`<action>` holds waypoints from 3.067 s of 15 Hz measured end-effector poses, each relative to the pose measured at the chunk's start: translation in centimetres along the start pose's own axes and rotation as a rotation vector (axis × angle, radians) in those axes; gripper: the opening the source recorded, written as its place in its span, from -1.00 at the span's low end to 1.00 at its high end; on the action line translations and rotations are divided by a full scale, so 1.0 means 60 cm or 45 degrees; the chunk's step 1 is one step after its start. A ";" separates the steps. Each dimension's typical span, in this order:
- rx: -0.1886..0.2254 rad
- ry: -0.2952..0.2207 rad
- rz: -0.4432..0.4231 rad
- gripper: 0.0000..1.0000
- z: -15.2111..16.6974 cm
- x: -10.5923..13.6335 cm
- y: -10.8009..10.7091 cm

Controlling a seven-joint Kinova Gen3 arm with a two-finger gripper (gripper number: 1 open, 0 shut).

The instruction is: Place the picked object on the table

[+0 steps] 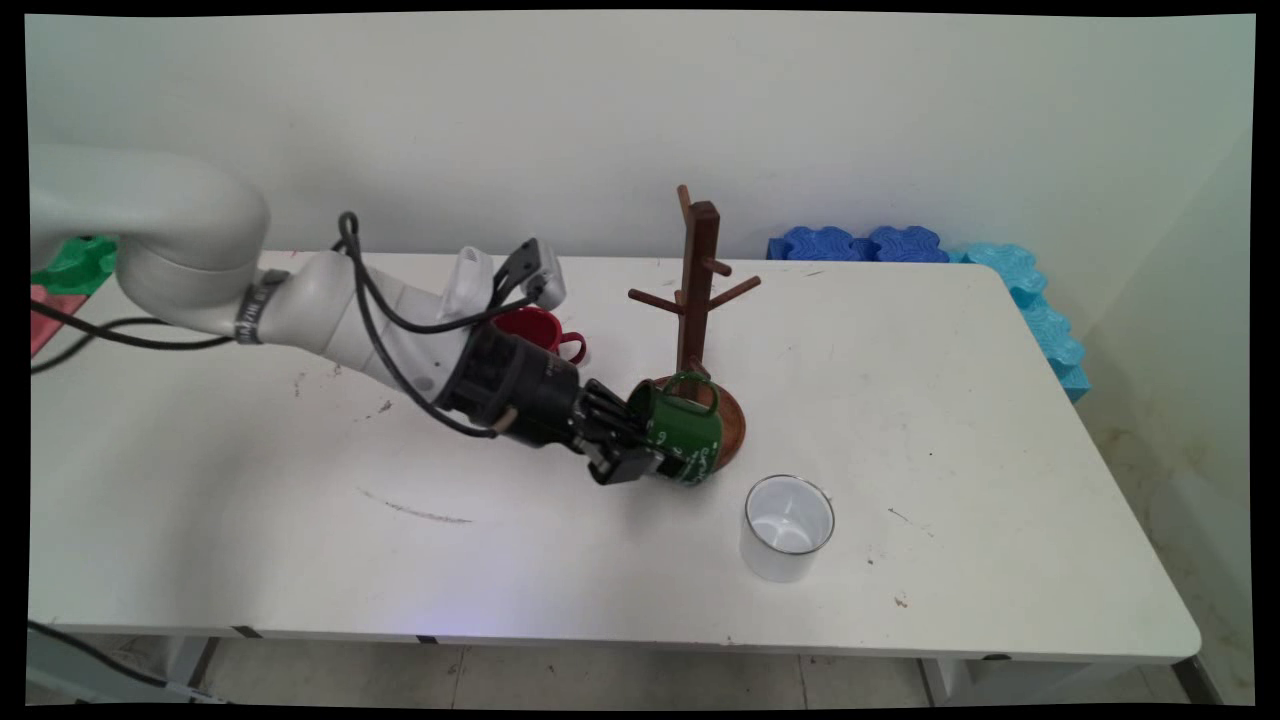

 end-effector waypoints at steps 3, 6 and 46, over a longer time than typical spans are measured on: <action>0.024 -0.046 0.053 -1.00 -0.022 0.002 0.001; 0.048 -0.095 0.101 -1.00 -0.042 0.003 -0.003; 0.174 -0.754 0.780 1.00 -0.052 -0.033 -0.089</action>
